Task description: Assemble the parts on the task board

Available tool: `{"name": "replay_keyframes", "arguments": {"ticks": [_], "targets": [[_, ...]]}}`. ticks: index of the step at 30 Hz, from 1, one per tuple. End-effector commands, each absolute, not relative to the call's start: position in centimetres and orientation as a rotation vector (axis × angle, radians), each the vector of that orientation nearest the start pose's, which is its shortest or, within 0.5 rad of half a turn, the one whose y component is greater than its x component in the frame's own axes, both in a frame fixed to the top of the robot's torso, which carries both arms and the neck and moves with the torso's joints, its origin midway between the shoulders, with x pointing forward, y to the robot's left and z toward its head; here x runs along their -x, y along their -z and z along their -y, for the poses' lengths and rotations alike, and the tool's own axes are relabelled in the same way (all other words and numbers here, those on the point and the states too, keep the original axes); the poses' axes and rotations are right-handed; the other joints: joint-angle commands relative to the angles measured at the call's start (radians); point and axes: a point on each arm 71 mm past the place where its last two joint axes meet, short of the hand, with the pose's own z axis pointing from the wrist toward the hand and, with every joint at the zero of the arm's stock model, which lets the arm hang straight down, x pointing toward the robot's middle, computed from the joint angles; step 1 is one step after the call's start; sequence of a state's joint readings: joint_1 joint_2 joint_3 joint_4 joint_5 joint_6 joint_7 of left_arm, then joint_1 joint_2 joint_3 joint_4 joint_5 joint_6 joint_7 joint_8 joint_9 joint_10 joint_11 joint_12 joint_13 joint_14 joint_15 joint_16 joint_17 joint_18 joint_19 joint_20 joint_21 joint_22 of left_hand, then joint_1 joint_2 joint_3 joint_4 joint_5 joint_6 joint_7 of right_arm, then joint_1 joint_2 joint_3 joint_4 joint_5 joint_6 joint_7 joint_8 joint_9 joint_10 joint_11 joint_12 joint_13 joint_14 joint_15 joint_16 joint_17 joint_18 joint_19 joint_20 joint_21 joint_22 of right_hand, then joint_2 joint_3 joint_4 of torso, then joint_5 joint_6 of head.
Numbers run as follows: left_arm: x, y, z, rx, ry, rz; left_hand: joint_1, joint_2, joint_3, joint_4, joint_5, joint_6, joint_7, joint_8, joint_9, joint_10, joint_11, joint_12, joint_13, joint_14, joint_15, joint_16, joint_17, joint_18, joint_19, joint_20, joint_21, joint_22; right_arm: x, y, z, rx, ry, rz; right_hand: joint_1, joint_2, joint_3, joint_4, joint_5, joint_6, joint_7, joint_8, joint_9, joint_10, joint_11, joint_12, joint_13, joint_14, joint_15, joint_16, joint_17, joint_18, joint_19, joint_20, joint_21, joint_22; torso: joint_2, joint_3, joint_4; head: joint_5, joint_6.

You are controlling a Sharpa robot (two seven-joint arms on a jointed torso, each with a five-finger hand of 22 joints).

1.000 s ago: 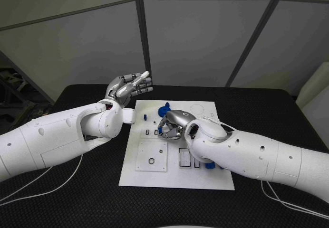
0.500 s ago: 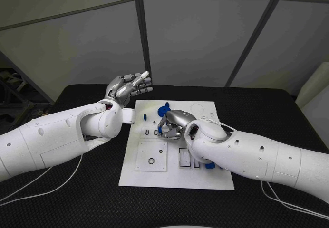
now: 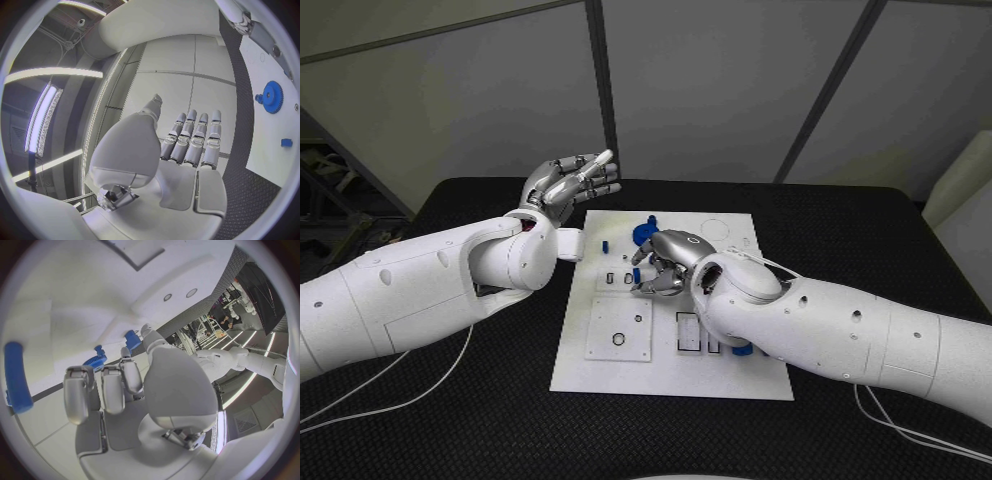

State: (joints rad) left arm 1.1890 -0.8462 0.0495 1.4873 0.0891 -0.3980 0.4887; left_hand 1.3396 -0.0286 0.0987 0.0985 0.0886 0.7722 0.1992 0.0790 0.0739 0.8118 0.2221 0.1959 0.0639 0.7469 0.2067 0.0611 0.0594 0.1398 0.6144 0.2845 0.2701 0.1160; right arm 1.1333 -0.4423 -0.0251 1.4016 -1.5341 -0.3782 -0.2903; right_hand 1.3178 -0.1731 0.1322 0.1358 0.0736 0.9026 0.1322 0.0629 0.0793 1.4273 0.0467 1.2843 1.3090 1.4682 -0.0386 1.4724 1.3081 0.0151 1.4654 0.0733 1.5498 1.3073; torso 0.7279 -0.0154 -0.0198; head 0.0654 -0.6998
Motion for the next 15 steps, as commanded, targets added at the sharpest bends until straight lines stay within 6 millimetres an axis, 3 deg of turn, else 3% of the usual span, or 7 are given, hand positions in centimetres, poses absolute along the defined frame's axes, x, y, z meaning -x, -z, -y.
{"name": "replay_keyframes", "arguments": {"ticks": [1, 4, 6, 8, 11, 13, 15], "targets": [[-50.9, 14.8, -23.6, 1.143, 1.506, -1.173, -0.005, 0.014, -0.005, -0.014, 0.001, 0.046, 0.052, 0.003, 0.004, 0.015, -0.006, -0.003, 0.001, 0.071, -0.008, 0.009, 0.006, 0.021, 0.018, 0.001, 0.014, -0.001, -46.6, 18.9, 3.4, 0.182, -0.957, -1.464, 0.03, -0.034, -0.021, 0.05, -0.022, -0.112, 0.01, -0.006, -0.019, -0.009, 0.008, -0.014, 0.028, 0.059, 0.012, -0.002, 0.068, -0.004, 0.078, 0.009, -0.009, 0.218, -0.002, -0.0002, -0.0009, 0.001, 0.002], [-50.9, 14.9, -24.0, 1.113, 1.471, -1.198, -0.015, 0.018, -0.011, -0.027, 0.006, 0.093, 0.038, 0.018, 0.01, 0.07, -0.023, 0.016, 0.003, 0.178, -0.032, 0.045, 0.016, 0.041, 0.085, -0.003, 0.051, 0.009, -46.0, 18.2, 4.2, 0.185, -1.04, -1.399, 0.085, -0.054, -0.044, 0.131, -0.023, -0.174, 0.014, -0.007, -0.022, -0.012, 0.012, -0.022, 0.02, 0.057, 0.015, -0.004, 0.066, -0.001, 0.072, 0.014, -0.016, 0.207, -0.004, 0.0004, -0.0019, 0.002, 0.006], [-51.1, 15.0, -24.2, 1.095, 1.455, -1.224, -0.017, 0.02, -0.012, -0.032, 0.01, 0.114, 0.031, 0.025, 0.013, 0.102, -0.034, 0.026, 0.004, 0.226, -0.045, 0.062, 0.02, 0.042, 0.128, -0.015, 0.074, 0.017, -45.7, 18.0, 4.7, 0.182, -1.072, -1.384, 0.099, -0.055, -0.045, 0.143, -0.024, -0.14, 0.013, -0.001, -0.018, -0.013, 0.011, -0.024, 0.018, 0.055, 0.016, -0.008, 0.059, 0.001, 0.065, 0.014, -0.023, 0.197, -0.005, 0.0003, -0.0022, 0.003, 0.009], [-51.2, 15.3, -24.4, 1.071, 1.44, -1.272, -0.024, 0.027, -0.012, -0.033, 0.013, 0.162, 0.016, 0.042, 0.021, 0.165, -0.054, 0.049, 0.009, 0.307, -0.071, 0.095, 0.032, 0.04, 0.199, -0.041, 0.112, 0.03, -45.4, 17.8, 5.4, 0.17, -1.103, -1.382, 0.118, -0.042, -0.037, 0.147, -0.024, -0.067, 0.008, 0.013, -0.01, -0.017, 0.007, -0.032, 0.011, 0.052, 0.014, -0.015, 0.047, 0.005, 0.056, 0.013, -0.034, 0.182, -0.011, 0.0018, -0.0026, 0.005, 0.009], [-51.4, 16.0, -24.6, 0.997, 1.403, -1.444, -0.025, 0.04, -0.003, -0.034, 0.018, 0.224, -0.02, 0.063, 0.035, 0.256, -0.095, 0.075, 0.013, 0.443, -0.121, 0.154, 0.064, 0.047, 0.311, -0.083, 0.175, 0.054, -45.4, 17.2, 7.5, 0.111, -1.143, -1.421, 0.137, -0.016, -0.024, 0.142, -0.023, -0.001, -0.001, 0.028, -0.003, -0.076, -0.001, -0.139, -0.071, 0.026, 0.007, -0.07, -0.039, 0.029, -0.004, 0.008, -0.102, 0.084, -0.022, 0.0035, -0.0025, 0.008, 0.007], [-51.4, 16.5, -24.6, 0.934, 1.373, -1.577, -0.031, 0.045, 0.002, -0.029, 0.014, 0.237, -0.031, 0.062, 0.038, 0.292, -0.11, 0.075, 0.01, 0.485, -0.138, 0.17, 0.079, 0.046, 0.351, -0.103, 0.199, 0.062, -45.6, 16.6, 8.7, 0.062, -1.162, -1.442, 0.148, -0.001, -0.017, 0.135, -0.019, 0.008, -0.004, 0.024, -0.006, -0.139, -0.003, -0.256, -0.16, 0.0, 0.004, -0.13, -0.121, 0.048, -0.055, 0.004, -0.165, 0.001, -0.029, 0.0042, -0.0037, 0.012, 0.005], [-51.2, 17.1, -24.5, 0.829, 1.307, -1.731, -0.038, 0.046, 0.005, -0.023, 0.005, 0.252, -0.041, 0.061, 0.042, 0.331, -0.121, 0.078, 0.009, 0.525, -0.154, 0.186, 0.097, 0.046, 0.381, -0.115, 0.217, 0.069, -45.8, 15.9, 10.4, -0.013, -1.183, -1.465, 0.158, 0.013, -0.008, 0.131, -0.018, 0.024, -0.005, 0.022, -0.007, -0.265, -0.004, -0.49, -0.34, -0.072, 0.003, -0.292, -0.324, 0.091, -0.176, 0.003, -0.326, -0.196, -0.036, 0.0054, -0.0043, 0.014, 0.002]]}}
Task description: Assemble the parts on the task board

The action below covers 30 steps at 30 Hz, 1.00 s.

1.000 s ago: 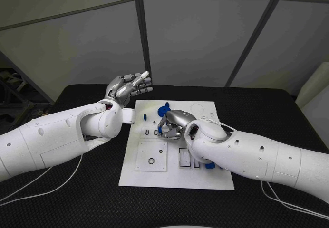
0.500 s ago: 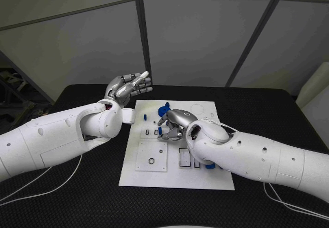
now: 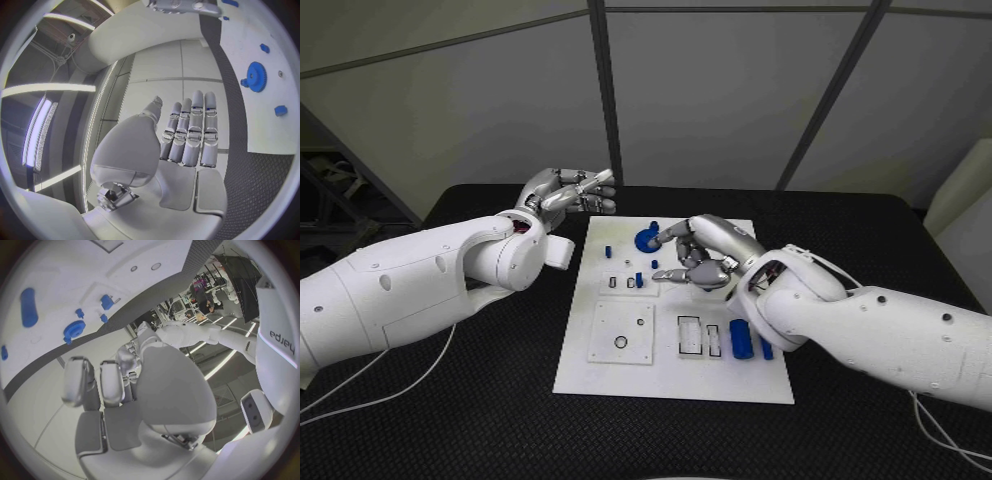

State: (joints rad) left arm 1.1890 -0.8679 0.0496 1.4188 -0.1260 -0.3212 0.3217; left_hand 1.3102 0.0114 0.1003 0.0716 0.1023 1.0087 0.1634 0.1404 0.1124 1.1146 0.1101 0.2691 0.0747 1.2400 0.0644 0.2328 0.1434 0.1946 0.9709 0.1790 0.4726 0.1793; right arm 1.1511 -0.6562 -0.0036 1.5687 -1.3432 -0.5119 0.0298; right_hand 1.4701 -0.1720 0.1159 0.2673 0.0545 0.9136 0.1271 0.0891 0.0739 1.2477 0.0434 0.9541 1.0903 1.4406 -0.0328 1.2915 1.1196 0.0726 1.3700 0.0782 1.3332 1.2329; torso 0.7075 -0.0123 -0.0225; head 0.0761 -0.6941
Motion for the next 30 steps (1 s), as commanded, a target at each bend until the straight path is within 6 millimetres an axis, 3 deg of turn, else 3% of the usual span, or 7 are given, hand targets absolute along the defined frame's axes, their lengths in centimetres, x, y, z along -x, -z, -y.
{"name": "replay_keyframes", "arguments": {"ticks": [1, 7, 10, 14, 18, 21, 30], "targets": [[-51.1, 17.4, -24.5, 0.782, 1.269, -1.798, -0.014, 0.006, 0.003, 0.008, -0.016, 0.03, -0.013, 0.004, 0.009, 0.053, -0.02, 0.01, 0.001, 0.079, -0.024, 0.039, 0.031, -0.008, 0.055, -0.022, 0.034, 0.014, -46.0, 15.5, 11.3, -0.052, -1.19, -1.474, 0.008, 0.014, 0.01, -0.005, 0.004, 0.021, 0.002, -0.008, -0.003, -0.12, -0.003, -0.258, -0.205, -0.068, -0.004, -0.198, -0.226, 0.05, -0.128, -0.002, -0.191, -0.211, -0.02, 0.0034, -0.0015, 0.005, -0.005], [-50.8, 18.3, -24.2, 0.594, 1.066, -2.045, -0.058, 0.004, -0.021, 0.05, -0.043, 0.087, -0.065, 0.023, 0.062, 0.214, -0.082, 0.081, 0.068, 0.256, -0.096, 0.236, 0.18, -0.012, 0.213, -0.095, 0.168, 0.083, -47.5, 13.9, 15.6, -0.303, -1.212, -1.552, 0.023, 0.032, 0.028, -0.025, -0.003, 0.018, 0.013, -0.025, -0.007, -0.155, 0.011, -0.413, -0.36, -0.15, 0.017, -0.559, -0.532, 0.111, -0.296, 0.01, -0.571, -0.596, -0.043, 0.0096, -0.0057, 0.014, -0.014], [-51.1, 18.1, -24.0, 0.526, 0.959, -2.107, -0.07, -0.002, -0.04, 0.076, -0.042, 0.116, -0.088, 0.046, 0.12, 0.259, -0.107, 0.142, 0.154, 0.285, -0.122, 0.715, 0.683, -0.015, 0.25, -0.124, 0.266, 0.148, -48.1, 13.6, 17.1, -0.387, -1.212, -1.555, 0.021, 0.03, 0.026, -0.034, 0.0, 0.022, 0.015, -0.023, -0.006, -0.153, 0.015, -0.441, -0.4, -0.144, 0.021, -0.604, -0.547, 0.111, -0.292, 0.018, -0.613, -0.624, -0.05, 0.0114, -0.0066, 0.017, -0.018], [-51.7, 18.1, -23.5, 0.455, 0.77, -2.17, -0.085, -0.005, -0.067, 0.137, -0.045, 0.108, -0.108, 0.082, 0.245, 0.248, -0.119, 0.28, 0.372, 0.265, -0.14, 1.005, 1.002, -0.049, 0.286, -0.144, 0.516, 0.438, -48.9, 13.3, 18.7, -0.493, -1.201, -1.535, 0.014, 0.03, 0.025, -0.045, 0.003, 0.028, 0.015, -0.023, -0.006, -0.145, 0.016, -0.456, -0.435, -0.13, 0.021, -0.642, -0.554, 0.111, -0.274, 0.02, -0.65, -0.651, -0.059, 0.0165, -0.006, 0.018, -0.026], [-52.2, 18.1, -22.8, 0.375, 0.601, -2.219, -0.096, -0.019, -0.095, 0.22, -0.051, 0.098, -0.123, 0.138, 0.393, 0.268, -0.148, 0.525, 0.702, 0.276, -0.148, 1.127, 1.147, -0.072, 0.315, -0.155, 0.685, 0.655, -49.4, 13.1, 19.6, -0.528, -1.176, -1.513, 0.012, 0.026, 0.023, -0.05, 0.005, 0.029, 0.014, -0.023, -0.006, -0.142, 0.017, -0.459, -0.446, -0.124, 0.021, -0.653, -0.554, 0.111, -0.267, 0.02, -0.661, -0.658, -0.063, 0.0172, -0.0057, 0.02, -0.03], [-52.6, 18.1, -22.1, 0.337, 0.514, -2.235, -0.124, -0.033, -0.116, 0.218, -0.053, 0.096, -0.125, 0.155, 0.441, 0.29, -0.142, 0.623, 0.821, 0.287, -0.154, 1.174, 1.208, -0.083, 0.334, -0.159, 0.742, 0.741, -49.7, 13.0, 19.9, -0.52, -1.154, -1.502, 0.008, 0.024, 0.022, -0.052, 0.006, 0.029, 0.014, -0.024, -0.007, -0.14, 0.017, -0.46, -0.453, -0.121, 0.021, -0.66, -0.554, 0.111, -0.263, 0.02, -0.668, -0.663, -0.063, 0.0182, -0.0055, 0.021, -0.031], [-53.4, 18.5, -19.6, 0.267, 0.376, -2.27, -0.152, -0.032, -0.173, 0.219, -0.052, 0.072, -0.135, 0.19, 0.589, 0.303, -0.15, 0.708, 0.968, 0.296, -0.162, 1.225, 1.272, -0.094, 0.342, -0.164, 0.817, 0.847, -49.8, 12.9, 19.8, -0.471, -1.116, -1.491, 0.003, 0.022, 0.02, -0.052, 0.006, 0.029, 0.013, -0.024, -0.007, -0.136, 0.017, -0.46, -0.46, -0.115, 0.021, -0.668, -0.553, 0.111, -0.256, 0.02, -0.675, -0.669, -0.061, 0.0175, -0.0059, 0.022, -0.037]]}}
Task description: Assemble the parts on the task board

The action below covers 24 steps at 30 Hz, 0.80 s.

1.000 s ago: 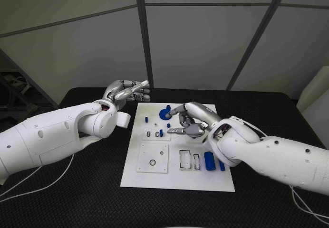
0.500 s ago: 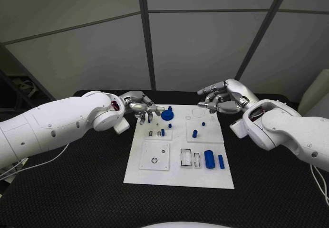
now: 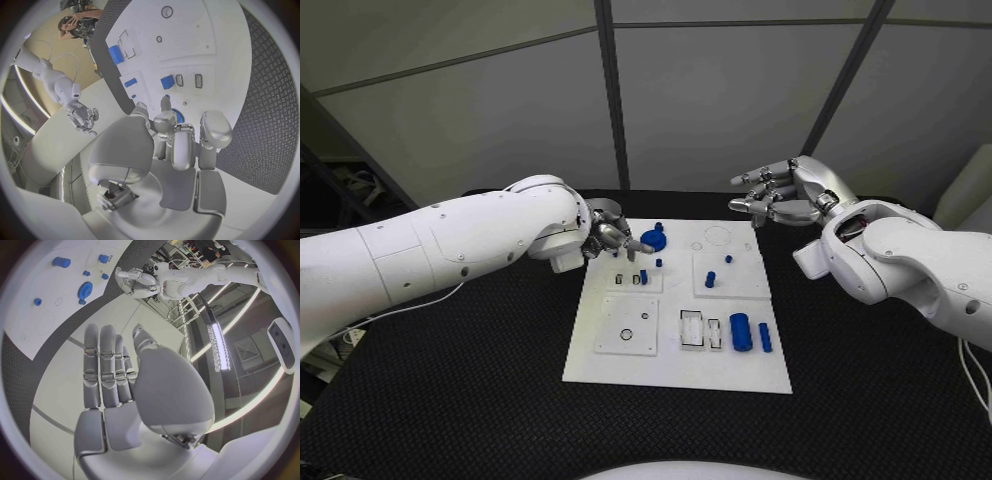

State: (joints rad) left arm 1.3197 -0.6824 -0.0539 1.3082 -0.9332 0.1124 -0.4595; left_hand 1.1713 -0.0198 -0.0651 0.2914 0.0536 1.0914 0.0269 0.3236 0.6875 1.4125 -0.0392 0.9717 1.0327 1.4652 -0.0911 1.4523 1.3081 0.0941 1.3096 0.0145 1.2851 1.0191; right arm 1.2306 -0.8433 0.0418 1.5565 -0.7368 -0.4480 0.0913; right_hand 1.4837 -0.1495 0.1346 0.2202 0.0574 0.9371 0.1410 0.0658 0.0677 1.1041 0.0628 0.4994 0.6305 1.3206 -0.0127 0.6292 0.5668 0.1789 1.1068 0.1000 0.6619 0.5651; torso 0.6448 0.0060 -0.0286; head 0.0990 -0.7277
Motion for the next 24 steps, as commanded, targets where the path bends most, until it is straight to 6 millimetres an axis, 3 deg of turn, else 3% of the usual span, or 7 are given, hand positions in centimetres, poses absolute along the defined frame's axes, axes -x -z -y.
{"name": "replay_keyframes", "arguments": {"ticks": [1, 6, 15, 24], "targets": [[-53.5, 18.7, -19.3, 0.26, 0.367, -2.278, -0.015, -0.001, -0.01, 0.0, -0.004, -0.012, 0.001, 0.007, 0.021, 0.005, -0.001, 0.005, 0.013, 0.071, -0.006, 0.005, 0.107, 0.007, 0.002, 0.0, 0.006, 0.009, -49.8, 12.9, 19.8, -0.466, -1.114, -1.491, -0.011, -0.001, 0.001, -0.005, 0.003, 0.006, 0.0, -0.001, 0.0, 0.008, -0.003, -0.005, -0.001, 0.005, 0.001, -0.006, 0.0, 0.004, 0.008, -0.002, -0.005, -0.001, 0.002, -0.0011, -0.0001, 0.0, -0.004], [-53.6, 19.1, -18.4, 0.226, 0.337, -2.316, -0.012, 0.013, -0.011, -0.001, -0.005, -0.02, 0.002, 0.005, 0.049, 0.004, 0.0, 0.008, 0.032, 0.071, -0.006, 0.007, 0.11, 0.007, -0.003, 0.001, 0.01, 0.013, -49.8, 12.9, 19.7, -0.454, -1.108, -1.495, -0.013, 0.0, 0.0, -0.006, 0.003, 0.01, -0.001, 0.001, 0.0, 0.01, -0.003, -0.005, -0.006, 0.009, 0.0, -0.011, 0.0, 0.004, 0.012, -0.002, -0.009, -0.005, 0.004, -0.0022, 0.0005, -0.01, -0.001], [-53.9, 19.5, -17.2, 0.199, 0.312, -2.346, -0.009, 0.016, -0.018, -0.002, -0.005, -0.029, 0.004, 0.0, 0.07, 0.002, 0.002, 0.006, 0.044, 0.07, -0.004, 0.007, 0.11, 0.007, -0.009, 0.002, 0.012, 0.015, -49.8, 12.9, 19.6, -0.449, -1.104, -1.498, -0.014, -0.001, 0.0, -0.006, 0.003, 0.012, -0.002, 0.001, 0.0, 0.01, -0.004, -0.005, -0.009, 0.01, 0.0, -0.014, 0.001, 0.004, 0.014, -0.002, -0.012, -0.007, 0.005, -0.0029, 0.0007, -0.002, -0.01], [-53.8, 19.7, -16.9, 0.186, 0.301, -2.362, -0.006, 0.018, -0.02, -0.002, -0.005, -0.031, 0.004, -0.002, 0.078, 0.002, 0.002, 0.008, 0.051, 0.07, -0.004, 0.009, 0.113, 0.008, -0.011, 0.002, 0.012, 0.016, -49.8, 12.9, 19.6, -0.449, -1.097, -1.5, -0.018, -0.002, -0.001, -0.005, 0.004, 0.012, -0.001, 0.0, 0.0, 0.01, -0.003, -0.005, -0.013, 0.012, 0.0, -0.019, 0.001, 0.004, 0.017, -0.002, -0.017, -0.01, 0.006, -0.0029, 0.0018, -0.005, -0.017]]}}
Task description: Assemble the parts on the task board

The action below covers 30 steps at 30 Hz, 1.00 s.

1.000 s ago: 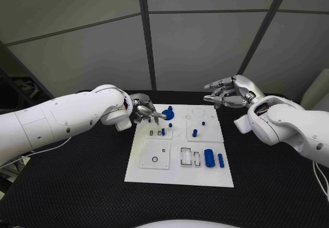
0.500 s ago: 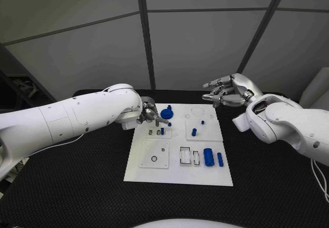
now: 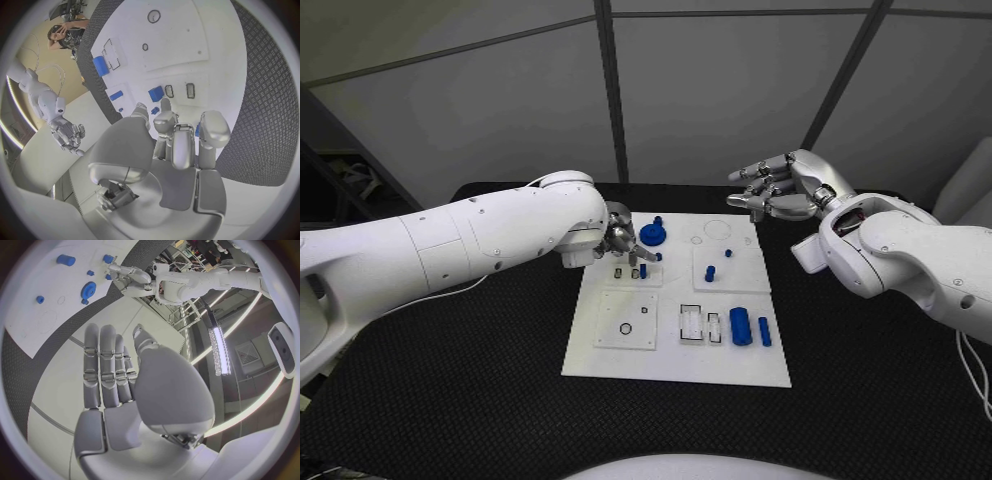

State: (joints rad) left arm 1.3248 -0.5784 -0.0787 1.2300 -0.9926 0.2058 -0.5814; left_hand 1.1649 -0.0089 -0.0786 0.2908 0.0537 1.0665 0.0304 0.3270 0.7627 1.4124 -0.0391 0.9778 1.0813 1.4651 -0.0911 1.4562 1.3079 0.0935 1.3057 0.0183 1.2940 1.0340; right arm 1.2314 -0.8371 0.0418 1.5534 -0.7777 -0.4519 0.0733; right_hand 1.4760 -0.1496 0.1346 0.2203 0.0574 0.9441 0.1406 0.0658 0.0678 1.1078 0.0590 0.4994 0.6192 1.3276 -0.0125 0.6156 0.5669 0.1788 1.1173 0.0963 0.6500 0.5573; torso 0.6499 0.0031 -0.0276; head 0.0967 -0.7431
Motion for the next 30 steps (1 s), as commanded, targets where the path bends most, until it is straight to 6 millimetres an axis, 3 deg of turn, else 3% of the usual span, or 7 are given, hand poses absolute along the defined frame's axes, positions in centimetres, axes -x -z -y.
{"name": "replay_keyframes", "arguments": {"ticks": [1, 20, 30], "targets": [[-53.8, 19.7, -16.8, 0.182, 0.302, -2.365, 0.002, 0.008, -0.008, -0.002, -0.005, -0.007, 0.001, -0.006, 0.007, 0.003, 0.002, 0.002, 0.005, 0.071, -0.004, 0.005, 0.114, 0.008, -0.009, -0.001, 0.003, 0.0, -49.9, 12.9, 19.6, -0.449, -1.097, -1.5, -0.011, -0.002, -0.001, -0.005, 0.004, 0.005, -0.001, 0.0, 0.0, 0.006, 0.001, -0.005, -0.002, 0.005, 0.0, -0.005, 0.001, 0.004, 0.007, 0.001, -0.005, -0.002, 0.0, 0.0, 0.001, -0.003, -0.001], [-54.0, 19.9, -15.8, 0.15, 0.289, -2.396, 0.025, 0.02, -0.01, -0.005, -0.004, -0.011, 0.002, -0.014, 0.036, 0.004, 0.003, 0.005, 0.028, 0.071, -0.002, 0.007, 0.117, 0.009, -0.016, 0.0, 0.005, 0.003, -50.0, 13.0, 19.6, -0.45, -1.095, -1.506, -0.015, 0.0, -0.001, -0.004, 0.005, 0.005, -0.001, 0.0, 0.0, 0.007, 0.001, -0.005, -0.006, 0.007, 0.0, -0.009, 0.002, 0.004, 0.009, 0.001, -0.009, -0.005, 0.002, -0.0004, 0.0004, 0.002, -0.021], [-54.0, 20.0, -15.8, 0.137, 0.279, -2.415, 0.044, 0.029, -0.01, -0.009, -0.004, -0.011, 0.002, -0.019, 0.053, 0.004, 0.004, 0.003, 0.039, 0.071, -0.002, 0.009, 0.119, 0.01, -0.019, 0.001, 0.006, 0.005, -50.0, 13.1, 19.5, -0.45, -1.096, -1.51, -0.015, 0.001, -0.001, -0.004, 0.007, 0.006, -0.001, 0.0, 0.0, 0.008, 0.0, -0.005, -0.008, 0.008, 0.0, -0.011, 0.002, 0.004, 0.011, 0.001, -0.011, -0.006, 0.002, -0.0002, 0.0008, 0.001, -0.025]]}}
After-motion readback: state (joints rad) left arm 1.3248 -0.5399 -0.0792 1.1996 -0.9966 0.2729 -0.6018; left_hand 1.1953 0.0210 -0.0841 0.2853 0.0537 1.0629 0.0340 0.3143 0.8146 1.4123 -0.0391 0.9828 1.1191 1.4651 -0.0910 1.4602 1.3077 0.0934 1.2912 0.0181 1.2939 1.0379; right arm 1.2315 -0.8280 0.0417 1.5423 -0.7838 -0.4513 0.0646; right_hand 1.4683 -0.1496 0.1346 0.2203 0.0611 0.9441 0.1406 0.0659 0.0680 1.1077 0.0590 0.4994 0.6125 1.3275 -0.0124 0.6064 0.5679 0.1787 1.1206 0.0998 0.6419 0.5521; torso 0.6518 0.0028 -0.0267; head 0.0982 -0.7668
